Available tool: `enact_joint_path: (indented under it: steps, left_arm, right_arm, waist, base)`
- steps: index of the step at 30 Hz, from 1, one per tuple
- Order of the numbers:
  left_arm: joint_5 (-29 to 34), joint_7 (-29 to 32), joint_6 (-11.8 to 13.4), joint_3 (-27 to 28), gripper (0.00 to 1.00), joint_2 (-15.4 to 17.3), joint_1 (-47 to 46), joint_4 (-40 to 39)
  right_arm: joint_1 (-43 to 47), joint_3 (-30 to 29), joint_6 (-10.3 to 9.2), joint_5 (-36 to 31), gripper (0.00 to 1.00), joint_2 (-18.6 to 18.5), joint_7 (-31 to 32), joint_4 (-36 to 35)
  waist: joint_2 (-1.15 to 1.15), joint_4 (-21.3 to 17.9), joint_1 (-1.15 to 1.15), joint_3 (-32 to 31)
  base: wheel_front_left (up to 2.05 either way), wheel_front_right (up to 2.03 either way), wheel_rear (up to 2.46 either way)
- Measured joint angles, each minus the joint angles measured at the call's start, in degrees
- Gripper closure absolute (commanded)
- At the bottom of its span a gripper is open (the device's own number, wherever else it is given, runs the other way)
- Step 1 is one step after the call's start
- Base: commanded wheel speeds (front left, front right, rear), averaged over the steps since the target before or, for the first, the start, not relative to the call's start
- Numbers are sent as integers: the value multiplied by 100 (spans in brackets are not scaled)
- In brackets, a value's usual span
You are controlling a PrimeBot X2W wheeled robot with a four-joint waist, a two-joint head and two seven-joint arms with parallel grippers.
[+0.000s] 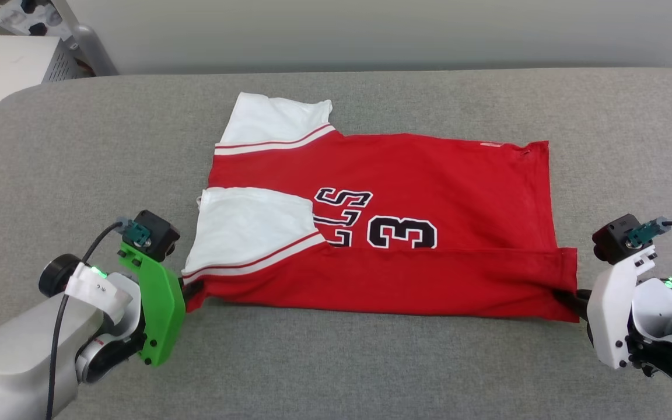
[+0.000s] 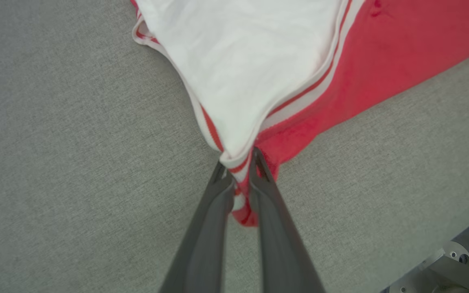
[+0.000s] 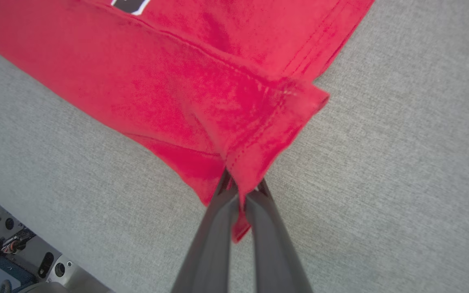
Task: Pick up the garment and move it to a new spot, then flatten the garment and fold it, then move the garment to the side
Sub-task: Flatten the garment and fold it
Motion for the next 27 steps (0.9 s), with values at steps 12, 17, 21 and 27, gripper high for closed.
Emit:
enact_joint_path:
  steps: [12, 17, 21, 27]
  left_arm:
    - [-76, 54, 245, -101, 100, 407, 731, -775]
    - [-159, 4, 339, -126, 100, 408, 1084, -834]
    - [-196, -34, 344, -137, 100, 335, 1213, -706]
    - [-209, -157, 333, -124, 100, 159, 1220, -365]
  right_arm:
    - [832, -611, 2, 65, 100, -391, 141, -671]
    - [1204, -800, 5, 63, 100, -374, 250, -682]
    - [1410, -898, 5, 49, 100, -231, 314, -588]
    - [1530, -932, 5, -86, 96, 25, 227, -322]
  waist:
    - [0, 12, 0, -432]
    - [0, 23, 0, -430]
    - [0, 42, 0, -349]
    - [0, 81, 0, -254]
  base:
    - [0, 0, 0]
    - [0, 0, 0]
    - [0, 0, 0]
    - [0, 0, 0]
